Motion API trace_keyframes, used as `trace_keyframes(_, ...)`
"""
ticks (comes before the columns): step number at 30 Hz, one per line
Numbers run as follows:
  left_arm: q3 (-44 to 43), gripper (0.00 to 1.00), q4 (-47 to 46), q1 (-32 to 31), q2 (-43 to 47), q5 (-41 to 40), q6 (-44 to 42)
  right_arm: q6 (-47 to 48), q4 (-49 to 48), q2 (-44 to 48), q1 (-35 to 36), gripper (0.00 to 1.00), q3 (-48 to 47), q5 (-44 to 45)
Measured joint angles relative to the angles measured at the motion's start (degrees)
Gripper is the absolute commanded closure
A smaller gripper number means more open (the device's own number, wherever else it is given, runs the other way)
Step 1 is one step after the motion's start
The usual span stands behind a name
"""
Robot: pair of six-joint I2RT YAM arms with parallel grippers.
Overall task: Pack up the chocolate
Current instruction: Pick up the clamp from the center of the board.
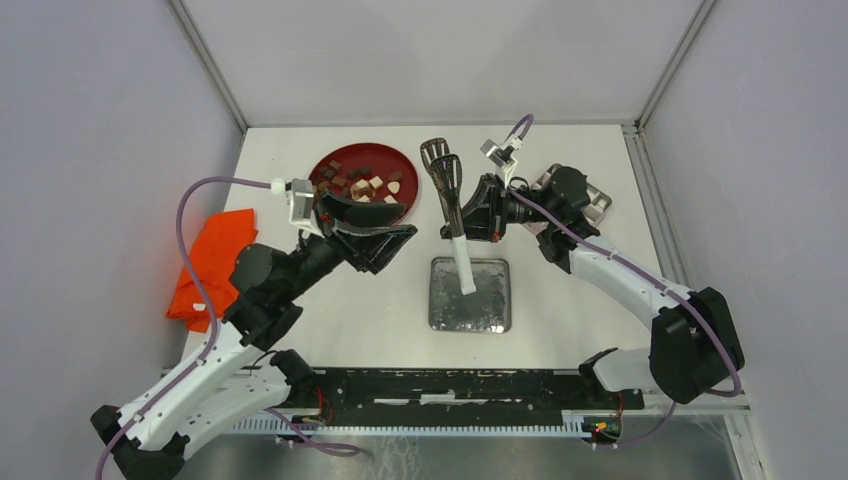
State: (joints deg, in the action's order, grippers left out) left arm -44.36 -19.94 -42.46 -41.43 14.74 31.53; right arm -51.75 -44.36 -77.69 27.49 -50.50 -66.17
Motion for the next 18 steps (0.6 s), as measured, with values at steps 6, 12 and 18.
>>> trace_keyframes(6,1.4,0.31,1.8,0.0,-2.5,-0.9,-3.3,6.4,5.8,0.8,0.2,1.00,0.0,-1.6)
trace_keyframes(12,-0.4,0.35,1.7,0.0,-13.8,1.2,-3.3,9.9,9.0,1.4,0.4,1.00,-0.5,-2.8)
trace_keyframes(18,-0.4,0.45,-2.9,0.0,-16.8,5.1,-2.5,11.6,10.7,1.5,0.7,1.00,-0.8,-3.5)
